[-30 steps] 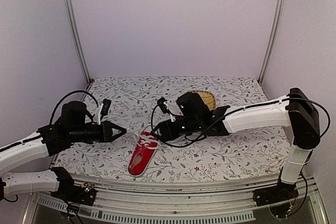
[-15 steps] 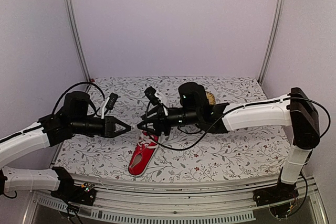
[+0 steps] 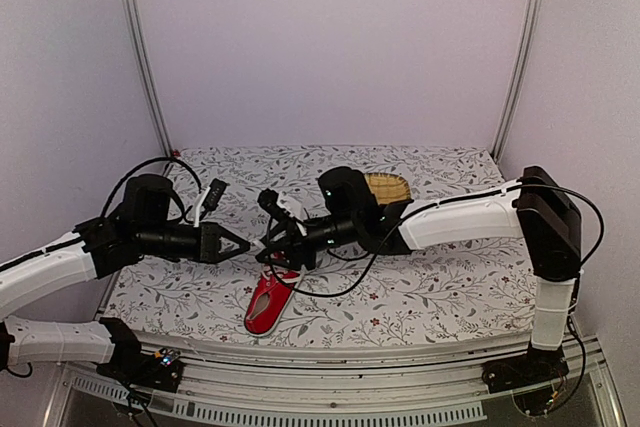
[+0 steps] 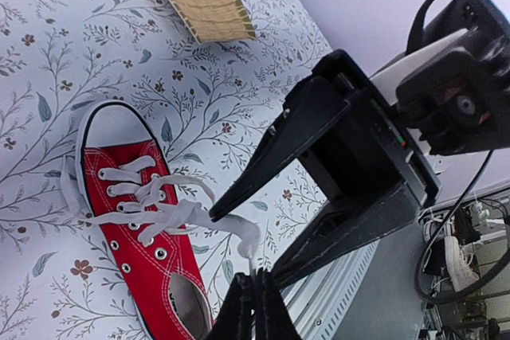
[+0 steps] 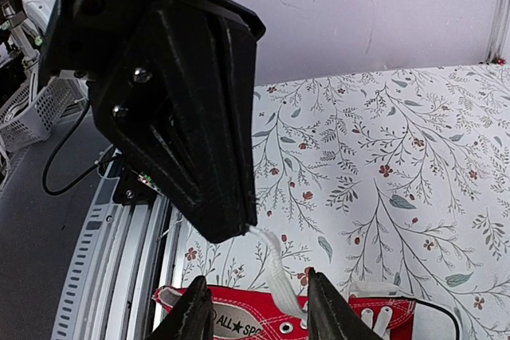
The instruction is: Tie the shoes
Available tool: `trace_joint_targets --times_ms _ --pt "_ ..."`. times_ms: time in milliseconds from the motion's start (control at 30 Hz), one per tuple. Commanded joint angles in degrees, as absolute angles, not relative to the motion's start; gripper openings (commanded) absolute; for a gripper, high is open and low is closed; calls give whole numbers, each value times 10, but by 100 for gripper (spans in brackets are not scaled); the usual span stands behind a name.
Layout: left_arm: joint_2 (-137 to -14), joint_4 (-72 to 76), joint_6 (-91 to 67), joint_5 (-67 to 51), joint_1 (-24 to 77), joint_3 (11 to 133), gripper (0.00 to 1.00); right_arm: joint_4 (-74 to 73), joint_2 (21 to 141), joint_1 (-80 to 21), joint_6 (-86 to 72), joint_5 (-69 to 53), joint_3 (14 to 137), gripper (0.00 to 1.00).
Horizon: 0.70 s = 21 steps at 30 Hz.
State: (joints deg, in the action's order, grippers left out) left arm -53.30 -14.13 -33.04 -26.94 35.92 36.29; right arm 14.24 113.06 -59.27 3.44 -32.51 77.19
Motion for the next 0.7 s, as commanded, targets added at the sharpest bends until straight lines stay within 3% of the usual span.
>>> trace_joint_targets --times_ms 0,100,200,233,267,333,400,533,667 --pt "-539 -131 -328 -286 352 375 0 127 1158 -595 61 -326 810 37" --pt "-541 -129 -328 -289 352 374 0 128 1164 -595 64 -321 824 27" --pt "-544 -116 -326 -292 352 367 0 140 1160 -595 61 -318 823 3" --pt "-546 -109 -323 -292 352 363 0 151 1154 -595 57 -310 815 2" --pt "-546 -100 -318 -290 351 357 8 162 1148 -595 45 -298 805 2" --pt "-547 -76 -313 -268 348 338 34 185 1132 -594 29 -272 784 2" --pt "-556 -40 -312 -250 340 307 47 205 1117 -594 13 -257 757 2" --pt "-599 26 -297 -197 314 263 48 227 1103 -591 -22 -250 723 2" --pt "-652 108 -258 -174 303 238 40 237 1097 -590 -35 -248 708 2"
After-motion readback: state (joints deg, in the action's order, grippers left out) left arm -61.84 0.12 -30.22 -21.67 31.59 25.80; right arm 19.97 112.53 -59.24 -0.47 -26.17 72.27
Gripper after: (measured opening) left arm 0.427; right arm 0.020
